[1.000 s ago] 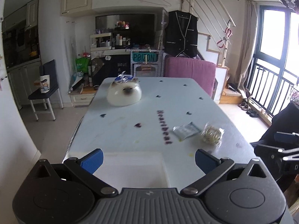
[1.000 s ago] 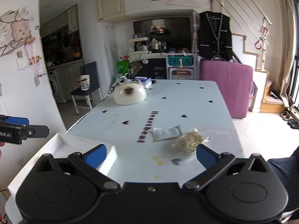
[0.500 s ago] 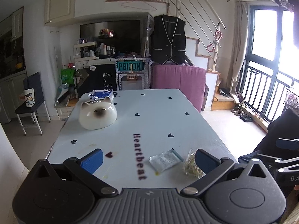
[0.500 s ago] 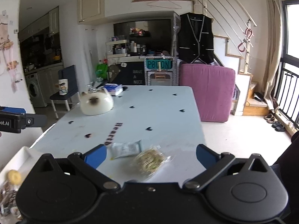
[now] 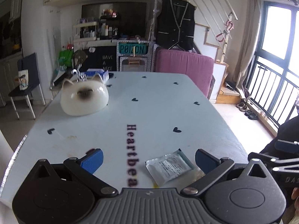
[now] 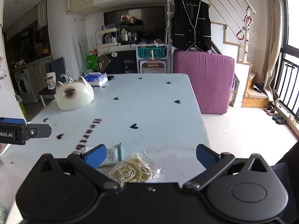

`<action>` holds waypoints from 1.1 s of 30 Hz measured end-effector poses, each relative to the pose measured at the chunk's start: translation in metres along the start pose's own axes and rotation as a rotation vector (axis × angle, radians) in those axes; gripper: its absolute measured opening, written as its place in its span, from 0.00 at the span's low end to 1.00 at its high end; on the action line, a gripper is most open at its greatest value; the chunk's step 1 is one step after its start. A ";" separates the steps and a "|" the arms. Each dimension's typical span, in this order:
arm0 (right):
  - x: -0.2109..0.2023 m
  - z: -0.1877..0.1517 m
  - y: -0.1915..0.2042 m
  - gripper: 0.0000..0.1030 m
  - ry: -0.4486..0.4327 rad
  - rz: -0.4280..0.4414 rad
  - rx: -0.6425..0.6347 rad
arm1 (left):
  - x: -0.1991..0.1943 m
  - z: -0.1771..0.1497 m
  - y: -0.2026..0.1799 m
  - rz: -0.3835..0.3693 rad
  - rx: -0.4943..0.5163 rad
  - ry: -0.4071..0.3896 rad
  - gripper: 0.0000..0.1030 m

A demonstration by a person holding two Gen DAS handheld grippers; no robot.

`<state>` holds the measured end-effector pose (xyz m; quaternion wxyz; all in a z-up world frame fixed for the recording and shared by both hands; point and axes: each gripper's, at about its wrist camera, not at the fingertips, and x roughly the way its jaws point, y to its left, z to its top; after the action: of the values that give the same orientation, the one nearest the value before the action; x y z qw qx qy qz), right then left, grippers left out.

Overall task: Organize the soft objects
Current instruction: 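Grasp the white sachet with the left tool while the right tool grasps the bagged beaded cords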

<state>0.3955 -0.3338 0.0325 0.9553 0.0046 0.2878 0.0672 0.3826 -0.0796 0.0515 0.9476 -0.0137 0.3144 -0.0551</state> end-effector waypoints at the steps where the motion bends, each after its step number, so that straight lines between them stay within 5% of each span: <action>1: 0.009 -0.002 0.002 1.00 0.005 -0.014 0.002 | 0.009 -0.001 0.001 0.001 -0.011 0.003 1.00; 9: 0.042 -0.033 0.005 0.98 0.021 0.005 0.146 | 0.058 -0.016 0.016 0.009 -0.036 0.062 1.00; 16: 0.061 -0.054 0.007 0.93 0.064 -0.017 0.166 | 0.073 -0.012 0.017 -0.095 0.000 -0.028 0.92; 20: 0.060 -0.057 0.002 0.93 0.058 -0.019 0.183 | 0.103 -0.002 0.016 -0.181 -0.157 0.096 0.93; 24: 0.060 -0.059 -0.001 0.93 0.064 -0.016 0.192 | 0.130 0.006 -0.005 -0.127 -0.237 0.162 1.00; 28: 0.059 -0.060 -0.007 0.93 0.053 -0.021 0.198 | 0.152 0.016 -0.036 -0.060 -0.176 0.176 1.00; 33: 0.062 -0.062 -0.008 0.92 0.058 0.016 0.197 | 0.179 0.011 -0.076 0.008 0.049 0.255 1.00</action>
<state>0.4136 -0.3356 -0.0537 0.9409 0.0987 0.3206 0.0463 0.5243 -0.1756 -0.0417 0.9001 0.0177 0.4311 -0.0601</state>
